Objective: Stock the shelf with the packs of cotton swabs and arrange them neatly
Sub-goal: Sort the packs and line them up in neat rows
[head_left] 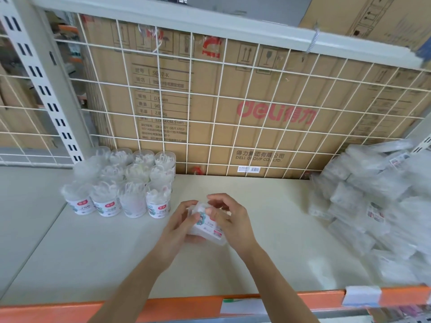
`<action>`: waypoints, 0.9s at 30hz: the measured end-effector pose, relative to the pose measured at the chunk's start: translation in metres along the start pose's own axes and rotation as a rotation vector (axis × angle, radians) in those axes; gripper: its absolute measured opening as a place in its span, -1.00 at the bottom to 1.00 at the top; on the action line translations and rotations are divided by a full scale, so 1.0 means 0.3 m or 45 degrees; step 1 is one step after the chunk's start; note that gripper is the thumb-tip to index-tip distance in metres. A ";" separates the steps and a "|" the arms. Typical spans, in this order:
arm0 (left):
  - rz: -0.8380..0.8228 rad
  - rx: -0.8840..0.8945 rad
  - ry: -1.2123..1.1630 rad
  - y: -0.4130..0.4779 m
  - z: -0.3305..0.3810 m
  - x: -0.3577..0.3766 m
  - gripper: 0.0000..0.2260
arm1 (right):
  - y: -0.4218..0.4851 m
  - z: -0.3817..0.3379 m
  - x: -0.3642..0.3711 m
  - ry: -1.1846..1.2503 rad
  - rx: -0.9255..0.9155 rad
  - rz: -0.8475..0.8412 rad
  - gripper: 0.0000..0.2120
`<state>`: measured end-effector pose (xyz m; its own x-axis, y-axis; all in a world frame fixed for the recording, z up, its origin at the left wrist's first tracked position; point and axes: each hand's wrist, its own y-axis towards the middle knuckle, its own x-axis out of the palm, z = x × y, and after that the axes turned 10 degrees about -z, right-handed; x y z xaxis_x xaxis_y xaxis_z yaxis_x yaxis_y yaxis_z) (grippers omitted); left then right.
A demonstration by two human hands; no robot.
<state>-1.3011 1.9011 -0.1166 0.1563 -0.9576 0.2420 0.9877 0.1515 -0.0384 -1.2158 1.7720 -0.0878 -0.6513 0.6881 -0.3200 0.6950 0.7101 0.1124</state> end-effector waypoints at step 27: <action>0.154 0.132 1.036 0.024 -0.079 0.012 -0.51 | 0.065 0.146 -0.144 -0.660 -0.038 -0.160 -0.27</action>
<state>-1.2935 1.8928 -0.1391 0.2522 -0.8053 -0.5365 0.9652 0.2488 0.0803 -1.1606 1.7496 -0.1129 -0.4876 0.4390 -0.7547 0.6076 0.7913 0.0678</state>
